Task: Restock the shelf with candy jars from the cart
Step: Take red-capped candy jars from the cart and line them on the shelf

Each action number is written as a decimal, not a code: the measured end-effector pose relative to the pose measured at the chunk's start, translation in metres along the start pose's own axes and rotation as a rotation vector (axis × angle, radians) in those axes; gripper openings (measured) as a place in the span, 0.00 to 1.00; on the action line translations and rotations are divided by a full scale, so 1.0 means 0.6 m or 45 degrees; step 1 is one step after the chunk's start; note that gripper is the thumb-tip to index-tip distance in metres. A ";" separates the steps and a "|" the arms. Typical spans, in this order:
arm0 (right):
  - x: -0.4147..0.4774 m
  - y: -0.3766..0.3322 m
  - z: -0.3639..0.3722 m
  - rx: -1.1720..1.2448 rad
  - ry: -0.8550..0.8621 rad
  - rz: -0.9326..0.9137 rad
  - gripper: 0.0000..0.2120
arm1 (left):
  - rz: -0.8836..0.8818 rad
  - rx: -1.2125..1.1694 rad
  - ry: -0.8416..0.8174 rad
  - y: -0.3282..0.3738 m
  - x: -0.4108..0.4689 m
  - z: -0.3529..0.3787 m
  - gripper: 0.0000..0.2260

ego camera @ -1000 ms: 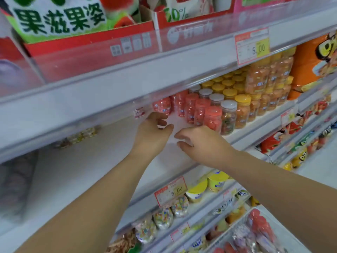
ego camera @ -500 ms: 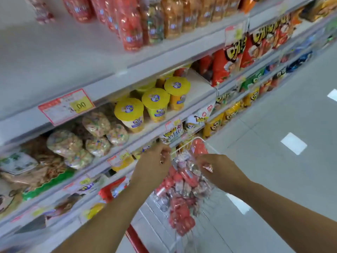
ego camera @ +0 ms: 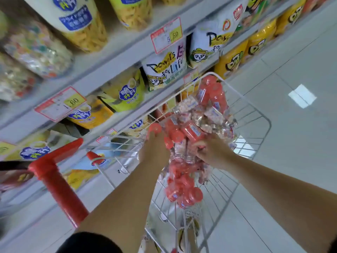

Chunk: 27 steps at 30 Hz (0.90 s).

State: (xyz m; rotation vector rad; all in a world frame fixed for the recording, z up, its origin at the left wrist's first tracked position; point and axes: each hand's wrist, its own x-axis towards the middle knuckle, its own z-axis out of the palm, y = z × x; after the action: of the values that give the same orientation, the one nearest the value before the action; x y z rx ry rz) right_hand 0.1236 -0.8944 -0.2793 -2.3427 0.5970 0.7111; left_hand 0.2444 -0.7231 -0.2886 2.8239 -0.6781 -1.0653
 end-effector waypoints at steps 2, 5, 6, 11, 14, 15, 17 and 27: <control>0.017 0.005 0.017 -0.029 0.014 0.014 0.13 | -0.057 0.108 0.069 0.016 0.006 0.011 0.23; 0.013 0.004 0.028 -0.085 0.031 0.057 0.18 | -0.093 0.275 0.117 0.041 -0.002 0.018 0.25; 0.005 0.004 0.029 -0.101 0.009 0.059 0.21 | -0.096 0.299 0.111 0.042 -0.005 0.018 0.25; -0.034 -0.011 0.005 -0.041 -0.022 0.024 0.24 | 0.008 0.151 0.161 0.021 -0.043 -0.018 0.19; -0.071 -0.036 -0.030 0.145 0.005 -0.009 0.24 | 0.011 -0.278 0.134 -0.002 -0.078 -0.065 0.14; -0.088 -0.045 -0.046 0.201 0.019 -0.030 0.24 | 0.011 -0.445 0.130 -0.006 -0.092 -0.085 0.14; -0.130 -0.066 -0.087 0.269 0.066 -0.081 0.21 | 0.027 -0.685 0.142 -0.008 -0.134 -0.134 0.14; -0.396 -0.239 -0.360 0.612 0.165 -0.384 0.11 | 0.308 -1.433 0.208 0.022 -0.420 -0.430 0.07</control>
State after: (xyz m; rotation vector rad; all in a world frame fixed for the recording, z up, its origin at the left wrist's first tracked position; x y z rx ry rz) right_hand 0.0987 -0.8797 0.0713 -1.9739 0.4007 0.2438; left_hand 0.2363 -0.6575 0.0664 1.7700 -0.2413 -0.7798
